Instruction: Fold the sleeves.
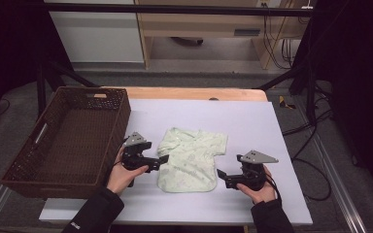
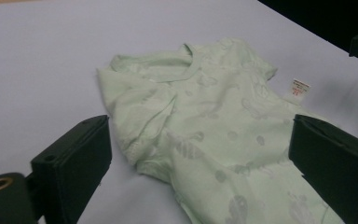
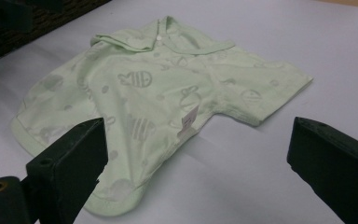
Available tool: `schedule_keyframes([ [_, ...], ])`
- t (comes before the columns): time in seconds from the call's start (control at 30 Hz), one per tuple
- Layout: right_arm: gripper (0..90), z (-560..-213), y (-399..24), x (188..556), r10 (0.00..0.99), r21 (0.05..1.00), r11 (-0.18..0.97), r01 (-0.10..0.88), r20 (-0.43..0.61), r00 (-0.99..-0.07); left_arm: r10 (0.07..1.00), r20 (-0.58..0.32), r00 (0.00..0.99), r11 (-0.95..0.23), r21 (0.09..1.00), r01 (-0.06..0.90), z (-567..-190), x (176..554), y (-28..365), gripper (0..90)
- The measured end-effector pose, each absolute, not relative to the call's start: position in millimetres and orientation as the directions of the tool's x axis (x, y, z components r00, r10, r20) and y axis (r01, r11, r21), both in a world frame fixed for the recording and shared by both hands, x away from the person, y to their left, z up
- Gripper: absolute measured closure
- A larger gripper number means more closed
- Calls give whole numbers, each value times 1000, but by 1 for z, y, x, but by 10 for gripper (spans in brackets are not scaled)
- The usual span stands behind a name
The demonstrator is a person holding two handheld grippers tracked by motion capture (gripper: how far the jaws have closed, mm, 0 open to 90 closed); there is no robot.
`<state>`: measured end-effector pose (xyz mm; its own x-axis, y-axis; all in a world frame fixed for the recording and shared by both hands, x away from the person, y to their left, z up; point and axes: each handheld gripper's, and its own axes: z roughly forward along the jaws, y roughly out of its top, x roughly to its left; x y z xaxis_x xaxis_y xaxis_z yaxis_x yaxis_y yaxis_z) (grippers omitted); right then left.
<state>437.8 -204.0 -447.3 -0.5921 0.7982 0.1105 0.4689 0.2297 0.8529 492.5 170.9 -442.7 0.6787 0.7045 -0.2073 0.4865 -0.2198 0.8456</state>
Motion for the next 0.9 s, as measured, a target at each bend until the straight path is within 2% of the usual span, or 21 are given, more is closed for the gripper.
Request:
schedule_keyframes([
  [0.6, 61, -431, -207, 460, 824, 865, 203, 458, 102, -557, 698, -198, 688, -221, 855, 470, -452, 452, 196, 33],
  [0.9, 65, -429, -205, 481, 840, 868, 185, 460, 103, -532, 693, -193, 694, -236, 850, 471, -460, 445, 196, 29],
])
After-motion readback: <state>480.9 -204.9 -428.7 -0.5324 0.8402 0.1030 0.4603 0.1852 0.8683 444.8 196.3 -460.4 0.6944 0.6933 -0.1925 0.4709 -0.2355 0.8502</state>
